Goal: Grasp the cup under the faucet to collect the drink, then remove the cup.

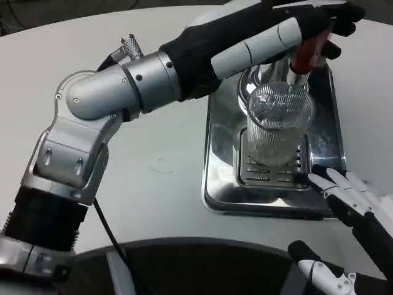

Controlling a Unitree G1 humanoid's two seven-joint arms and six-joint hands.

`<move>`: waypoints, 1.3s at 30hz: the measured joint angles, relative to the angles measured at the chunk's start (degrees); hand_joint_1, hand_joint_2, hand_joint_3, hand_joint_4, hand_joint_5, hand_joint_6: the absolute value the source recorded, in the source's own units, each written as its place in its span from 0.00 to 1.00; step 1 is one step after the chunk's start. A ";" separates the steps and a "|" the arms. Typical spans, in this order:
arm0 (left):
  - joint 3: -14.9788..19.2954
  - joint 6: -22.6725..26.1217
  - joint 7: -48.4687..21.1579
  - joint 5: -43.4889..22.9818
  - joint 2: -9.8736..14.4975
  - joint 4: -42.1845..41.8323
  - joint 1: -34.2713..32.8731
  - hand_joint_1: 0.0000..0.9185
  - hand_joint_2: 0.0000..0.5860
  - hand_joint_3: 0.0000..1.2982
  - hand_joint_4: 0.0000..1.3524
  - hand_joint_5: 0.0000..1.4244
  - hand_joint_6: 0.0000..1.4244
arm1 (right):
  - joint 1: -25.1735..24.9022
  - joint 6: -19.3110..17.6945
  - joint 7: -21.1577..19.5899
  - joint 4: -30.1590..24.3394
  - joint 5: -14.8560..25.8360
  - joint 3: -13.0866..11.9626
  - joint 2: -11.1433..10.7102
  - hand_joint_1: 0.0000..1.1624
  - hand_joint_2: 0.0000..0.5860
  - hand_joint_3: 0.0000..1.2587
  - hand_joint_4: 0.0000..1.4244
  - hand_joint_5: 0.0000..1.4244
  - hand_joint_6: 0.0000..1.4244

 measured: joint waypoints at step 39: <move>-6.44 -13.22 -0.05 8.63 1.98 5.61 -4.28 0.00 0.11 0.08 0.02 0.08 0.08 | -8.35 12.05 -3.98 7.14 19.70 -3.14 2.93 0.35 0.61 0.00 0.00 0.00 0.00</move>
